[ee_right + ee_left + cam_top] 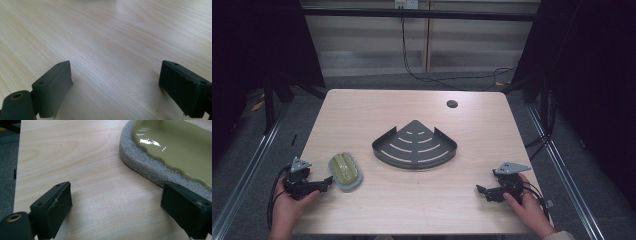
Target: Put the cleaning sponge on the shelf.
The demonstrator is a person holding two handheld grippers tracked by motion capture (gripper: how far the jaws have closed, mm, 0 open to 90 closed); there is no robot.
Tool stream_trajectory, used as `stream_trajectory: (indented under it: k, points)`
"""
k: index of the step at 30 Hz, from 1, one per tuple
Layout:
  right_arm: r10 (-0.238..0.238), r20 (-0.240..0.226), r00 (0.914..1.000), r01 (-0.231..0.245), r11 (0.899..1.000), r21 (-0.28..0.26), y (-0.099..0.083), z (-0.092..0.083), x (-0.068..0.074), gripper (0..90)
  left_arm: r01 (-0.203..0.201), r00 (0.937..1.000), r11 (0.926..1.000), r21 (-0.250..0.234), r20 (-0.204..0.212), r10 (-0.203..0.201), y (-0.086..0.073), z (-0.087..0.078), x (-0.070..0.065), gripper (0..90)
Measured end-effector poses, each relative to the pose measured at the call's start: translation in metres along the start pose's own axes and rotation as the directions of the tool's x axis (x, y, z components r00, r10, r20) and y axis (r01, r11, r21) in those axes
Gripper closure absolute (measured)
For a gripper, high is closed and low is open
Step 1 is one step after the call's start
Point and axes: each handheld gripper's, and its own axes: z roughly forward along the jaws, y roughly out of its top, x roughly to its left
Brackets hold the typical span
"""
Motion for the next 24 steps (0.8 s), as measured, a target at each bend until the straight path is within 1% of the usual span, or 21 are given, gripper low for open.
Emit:
stream_trajectory:
  k: [2,3,4,5,6,7,8,9,10,12,13,14,15,16,17,18,20,21,22,23,24]
  points:
    - [-0.001,0.000,1.0000,0.001,1.000,0.000,0.000,0.000,0.000,10.5,-0.001,1.0000,0.9995,0.031,0.001,0.001,0.004,-0.002,-0.002,14.1]
    - [-0.001,0.000,1.0000,0.001,1.000,0.000,0.000,0.000,0.000,10.5,-0.003,1.0000,0.9978,0.066,0.003,0.003,0.007,-0.003,-0.003,16.5]
    - [-0.001,0.000,1.0000,0.001,1.000,0.000,0.000,0.000,0.000,10.5,-0.003,1.0000,0.9978,0.066,0.003,0.003,0.007,-0.003,-0.003,16.9]
    - [-0.001,0.000,1.0000,0.001,1.000,0.000,0.000,0.000,0.000,10.5,0.000,1.0000,0.9943,0.106,0.006,-0.001,0.010,-0.004,-0.006,17.2]
    - [0.000,0.000,1.0000,0.000,1.000,0.000,0.000,0.000,0.000,10.5,-0.017,0.9997,0.9872,0.158,0.022,0.014,0.015,-0.005,-0.007,17.5]
    - [0.000,0.000,1.0000,0.000,1.000,0.000,0.000,0.000,0.000,10.5,-0.005,0.9998,0.9838,0.179,0.022,0.001,0.018,-0.005,-0.009,18.5]
    - [-0.003,0.000,1.0000,0.003,1.000,-0.002,0.000,0.000,0.000,10.5,-0.001,0.9996,0.9775,0.211,0.026,-0.004,0.021,-0.006,-0.010,20.3]
    - [-0.001,0.000,1.0000,0.001,1.000,-0.001,0.000,0.000,0.000,10.5,0.005,0.9991,0.9656,0.260,0.040,-0.016,0.025,-0.008,-0.010,22.7]
    - [-0.003,0.000,1.0000,0.003,1.000,-0.002,0.000,0.000,0.000,10.5,0.019,0.9981,0.9566,0.291,0.050,-0.035,0.029,-0.009,-0.010,24.1]
    - [-0.001,0.000,1.0000,0.001,1.000,-0.001,0.000,0.000,0.000,10.5,0.030,0.9971,0.9363,0.350,0.054,-0.053,0.038,-0.012,-0.010,24.1]
    - [0.000,0.000,1.0000,0.000,1.000,0.000,0.000,0.000,0.000,10.5,0.030,0.9971,0.9363,0.350,0.054,-0.053,0.038,-0.012,-0.010,24.1]
    - [0.000,0.000,1.0000,0.000,1.000,0.000,0.000,0.000,0.000,10.5,0.049,0.9960,0.9282,0.369,0.052,-0.073,0.042,-0.013,-0.010,24.1]
    - [0.000,0.000,1.0000,0.000,1.000,0.000,0.000,0.000,0.000,10.5,0.068,0.9934,0.9154,0.397,0.058,-0.099,0.048,-0.014,-0.010,24.1]
    - [-0.001,0.000,1.0000,0.001,1.000,0.000,0.000,0.000,0.000,10.5,0.078,0.9914,0.8943,0.441,0.060,-0.116,0.056,-0.015,-0.010,24.1]
    - [-0.001,0.000,1.0000,0.001,1.000,0.000,0.000,0.000,0.000,10.5,0.078,0.9914,0.8943,0.441,0.060,-0.116,0.056,-0.015,-0.010,24.2]
    - [-0.001,0.000,1.0000,0.001,1.000,0.000,0.000,0.000,0.000,10.5,0.083,0.9908,0.8793,0.469,0.056,-0.123,0.062,-0.016,-0.011,24.2]
    - [-0.001,0.000,1.0000,0.001,1.000,0.000,0.000,0.000,0.000,10.5,0.120,0.9849,0.8607,0.495,0.049,-0.166,0.072,-0.017,-0.012,25.1]
    - [-0.001,0.000,1.0000,0.001,1.000,0.000,0.000,0.000,0.000,10.5,0.123,0.9840,0.8492,0.514,0.049,-0.172,0.077,-0.017,-0.013,25.1]
    - [-0.001,0.000,1.0000,0.001,1.000,-0.001,0.000,0.000,0.000,10.5,0.132,0.9823,0.8418,0.524,0.045,-0.182,0.081,-0.017,-0.014,25.1]
    - [-0.001,0.000,1.0000,0.001,1.000,0.000,0.000,0.000,0.000,10.5,0.134,0.9799,0.8297,0.542,0.052,-0.192,0.085,-0.017,-0.015,25.1]
    - [0.000,0.000,1.0000,0.000,1.000,0.000,0.000,0.000,0.000,10.5,0.143,0.9770,0.8228,0.550,0.055,-0.206,0.089,-0.016,-0.016,25.1]
